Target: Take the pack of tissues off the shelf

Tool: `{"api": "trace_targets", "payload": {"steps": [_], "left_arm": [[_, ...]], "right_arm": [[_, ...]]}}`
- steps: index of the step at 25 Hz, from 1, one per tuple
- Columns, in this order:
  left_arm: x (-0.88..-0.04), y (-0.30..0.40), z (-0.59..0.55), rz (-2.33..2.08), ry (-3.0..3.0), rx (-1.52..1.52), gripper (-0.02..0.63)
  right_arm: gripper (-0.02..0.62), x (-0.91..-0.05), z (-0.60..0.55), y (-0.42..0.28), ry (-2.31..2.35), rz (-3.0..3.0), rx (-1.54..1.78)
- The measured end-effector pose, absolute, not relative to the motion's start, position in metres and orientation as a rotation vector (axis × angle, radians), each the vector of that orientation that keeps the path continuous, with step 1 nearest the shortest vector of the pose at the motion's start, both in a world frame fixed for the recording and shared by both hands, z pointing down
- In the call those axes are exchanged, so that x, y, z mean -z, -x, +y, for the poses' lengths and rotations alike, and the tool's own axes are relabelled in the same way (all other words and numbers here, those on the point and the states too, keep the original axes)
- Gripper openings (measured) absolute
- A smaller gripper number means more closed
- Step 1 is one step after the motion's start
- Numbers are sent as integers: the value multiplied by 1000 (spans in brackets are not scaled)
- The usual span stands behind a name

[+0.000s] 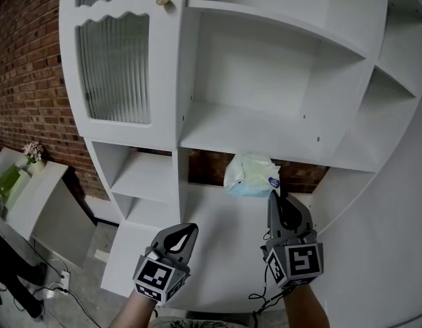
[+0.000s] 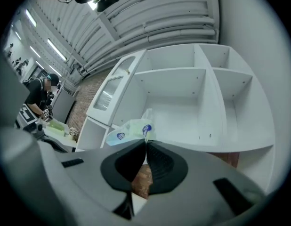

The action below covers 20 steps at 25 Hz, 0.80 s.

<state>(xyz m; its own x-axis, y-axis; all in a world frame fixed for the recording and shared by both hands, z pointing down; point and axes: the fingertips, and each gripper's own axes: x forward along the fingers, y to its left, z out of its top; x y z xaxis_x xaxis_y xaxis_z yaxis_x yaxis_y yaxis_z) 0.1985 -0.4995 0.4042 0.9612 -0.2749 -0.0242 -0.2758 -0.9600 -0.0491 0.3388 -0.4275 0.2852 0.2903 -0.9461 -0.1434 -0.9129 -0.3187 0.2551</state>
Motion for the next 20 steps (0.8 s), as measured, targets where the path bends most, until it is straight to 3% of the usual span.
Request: {"api": "trace_targets", "payload": {"steps": [10, 20], "left_arm": [[-431, -184, -473, 415, 3099, 43, 14], [-434, -171, -475, 472, 3103, 53, 14]], "right_arm": [[14, -408, -395, -311, -2443, -1789, 108], [12, -434, -384, -303, -2438, -1789, 31]]}}
